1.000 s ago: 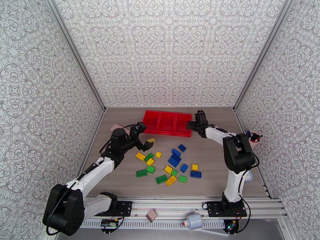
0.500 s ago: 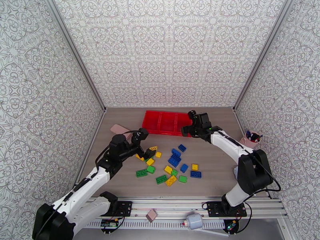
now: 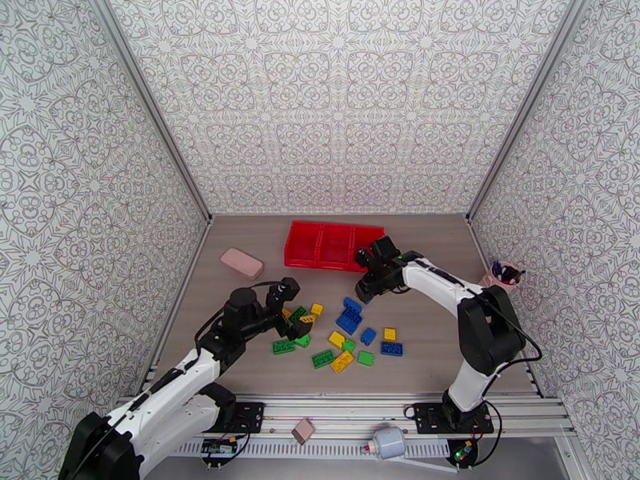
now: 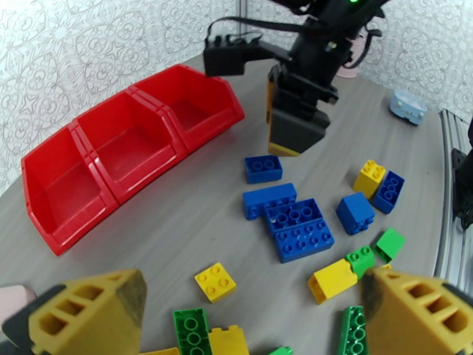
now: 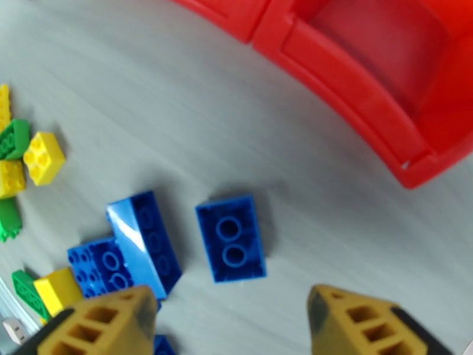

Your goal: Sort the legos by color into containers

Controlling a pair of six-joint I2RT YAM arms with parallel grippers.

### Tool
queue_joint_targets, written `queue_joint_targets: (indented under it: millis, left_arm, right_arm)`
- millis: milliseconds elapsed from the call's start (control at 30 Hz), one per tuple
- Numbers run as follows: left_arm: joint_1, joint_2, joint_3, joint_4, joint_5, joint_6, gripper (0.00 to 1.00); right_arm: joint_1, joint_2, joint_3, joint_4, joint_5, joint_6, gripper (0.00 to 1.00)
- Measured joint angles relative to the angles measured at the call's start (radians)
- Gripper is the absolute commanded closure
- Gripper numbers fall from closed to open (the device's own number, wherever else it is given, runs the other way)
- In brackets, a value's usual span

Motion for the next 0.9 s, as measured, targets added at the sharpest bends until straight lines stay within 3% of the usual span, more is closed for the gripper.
queue_joint_targets:
  millis: [567,900]
  left_arm:
    - [-0.035,0.050,0.000,0.000,0.047,0.048,0.00]
    - [-0.040,0.050,0.000,0.000,0.045,0.048,0.00]
  right_arm:
    - [0.022,0.151,0.063,-0.029,0.035,0.001,0.37]
    - [0.022,0.177,0.071,-0.027,0.063,0.028,0.57]
